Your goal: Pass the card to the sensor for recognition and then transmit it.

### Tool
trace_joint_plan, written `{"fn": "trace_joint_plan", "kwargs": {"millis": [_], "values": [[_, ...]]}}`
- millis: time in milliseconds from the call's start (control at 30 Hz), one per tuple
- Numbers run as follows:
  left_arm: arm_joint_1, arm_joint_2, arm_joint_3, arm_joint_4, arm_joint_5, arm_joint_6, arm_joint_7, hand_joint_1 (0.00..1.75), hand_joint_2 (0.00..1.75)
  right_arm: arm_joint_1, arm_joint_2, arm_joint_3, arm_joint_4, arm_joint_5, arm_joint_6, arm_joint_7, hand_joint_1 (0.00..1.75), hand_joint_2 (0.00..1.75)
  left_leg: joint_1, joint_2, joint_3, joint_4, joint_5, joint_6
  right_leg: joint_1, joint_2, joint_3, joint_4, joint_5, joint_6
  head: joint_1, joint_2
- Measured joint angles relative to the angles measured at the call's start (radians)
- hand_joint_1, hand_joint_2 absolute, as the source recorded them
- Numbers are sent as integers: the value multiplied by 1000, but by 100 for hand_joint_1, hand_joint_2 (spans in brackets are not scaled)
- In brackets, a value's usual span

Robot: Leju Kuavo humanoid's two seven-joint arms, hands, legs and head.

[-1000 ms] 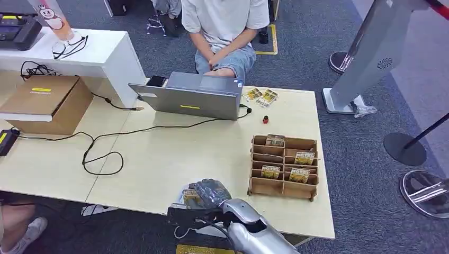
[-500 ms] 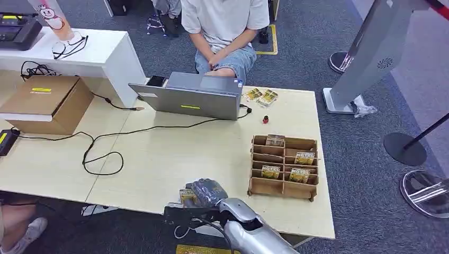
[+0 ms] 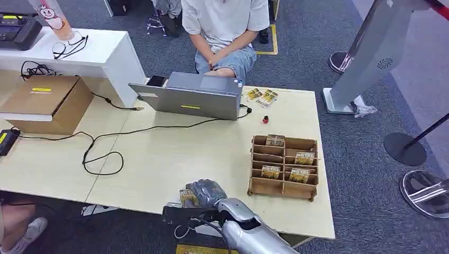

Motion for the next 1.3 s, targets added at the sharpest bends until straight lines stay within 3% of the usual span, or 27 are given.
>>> {"fn": "trace_joint_plan", "kwargs": {"millis": [1067,1133,1233,1300], "values": [[-2,0,-39,0,23,-1,21,0,0,-38,11,-7,75,3,-16,21,175,175,0,0,0,0,0,0,0,0,0,0,0,0,0,0],[-2,0,-44,0,27,-2,21,0,0,-36,11,-16,63,-10,0,17,175,175,0,0,0,0,0,0,0,0,0,0,0,0,0,0],[-3,0,-50,0,37,-6,21,0,0,-29,3,-46,-34,-105,120,-6,175,175,0,0,0,0,0,0,0,0,-1,0,0,0,0,0],[-3,1,-51,0,40,-8,21,0,0,-28,0,-52,-54,-130,148,-9,175,175,0,0,0,0,0,0,0,0,-1,0,0,0,0,0]]}}
